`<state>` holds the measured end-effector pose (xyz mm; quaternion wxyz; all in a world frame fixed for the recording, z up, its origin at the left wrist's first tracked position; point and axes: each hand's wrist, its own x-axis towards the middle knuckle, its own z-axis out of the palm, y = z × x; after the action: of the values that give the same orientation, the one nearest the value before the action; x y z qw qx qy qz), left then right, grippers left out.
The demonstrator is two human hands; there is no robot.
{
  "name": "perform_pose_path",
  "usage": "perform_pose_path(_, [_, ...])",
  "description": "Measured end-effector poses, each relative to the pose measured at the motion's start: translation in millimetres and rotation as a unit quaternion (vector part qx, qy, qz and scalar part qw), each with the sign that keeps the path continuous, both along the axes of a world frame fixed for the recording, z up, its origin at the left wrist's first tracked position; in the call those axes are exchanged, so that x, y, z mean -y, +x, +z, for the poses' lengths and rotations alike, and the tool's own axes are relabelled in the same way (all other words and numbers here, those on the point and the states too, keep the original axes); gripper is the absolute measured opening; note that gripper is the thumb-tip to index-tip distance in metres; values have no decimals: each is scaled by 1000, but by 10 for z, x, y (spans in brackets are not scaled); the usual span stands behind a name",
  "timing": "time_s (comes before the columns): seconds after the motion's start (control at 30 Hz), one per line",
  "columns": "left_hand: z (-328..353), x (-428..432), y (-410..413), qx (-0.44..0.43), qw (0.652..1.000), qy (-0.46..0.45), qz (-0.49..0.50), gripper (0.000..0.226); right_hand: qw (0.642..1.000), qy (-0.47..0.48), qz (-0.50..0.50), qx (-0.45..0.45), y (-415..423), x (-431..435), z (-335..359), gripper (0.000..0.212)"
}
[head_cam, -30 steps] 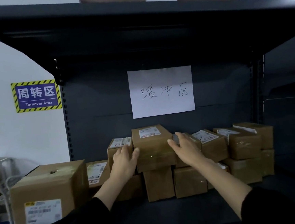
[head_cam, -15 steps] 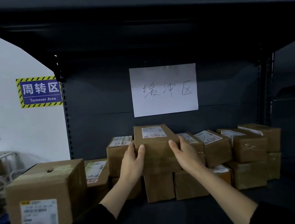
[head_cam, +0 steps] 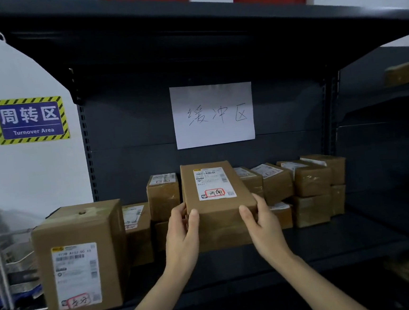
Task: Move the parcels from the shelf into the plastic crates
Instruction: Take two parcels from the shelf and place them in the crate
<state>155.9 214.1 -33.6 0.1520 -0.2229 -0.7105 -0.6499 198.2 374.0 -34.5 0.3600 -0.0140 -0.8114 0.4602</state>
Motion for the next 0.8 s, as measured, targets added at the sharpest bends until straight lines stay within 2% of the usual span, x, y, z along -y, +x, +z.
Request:
perform_pose_path(0.1, [-102, 26, 169, 14, 1000, 6, -18, 22, 1000, -19, -6, -1, 220, 66, -89, 47])
perform_pose_path(0.23, [-213, 3, 348, 44, 998, 13, -43, 20, 999, -31, -14, 3, 473, 69, -163, 32])
perform_pose_path(0.4, [-342, 10, 481, 54, 995, 11, -86, 20, 998, -45, -20, 31, 692, 27, -252, 49])
perform_pose_path(0.6, [-512, 205, 449, 34, 994, -51, -94, 42, 996, -48, 0, 78, 736, 73, -366, 58])
perform_pose_path(0.8, [-649, 355, 297, 9, 989, -143, -25, 78, 994, -6, 1, 108, 465, 190, -482, 70])
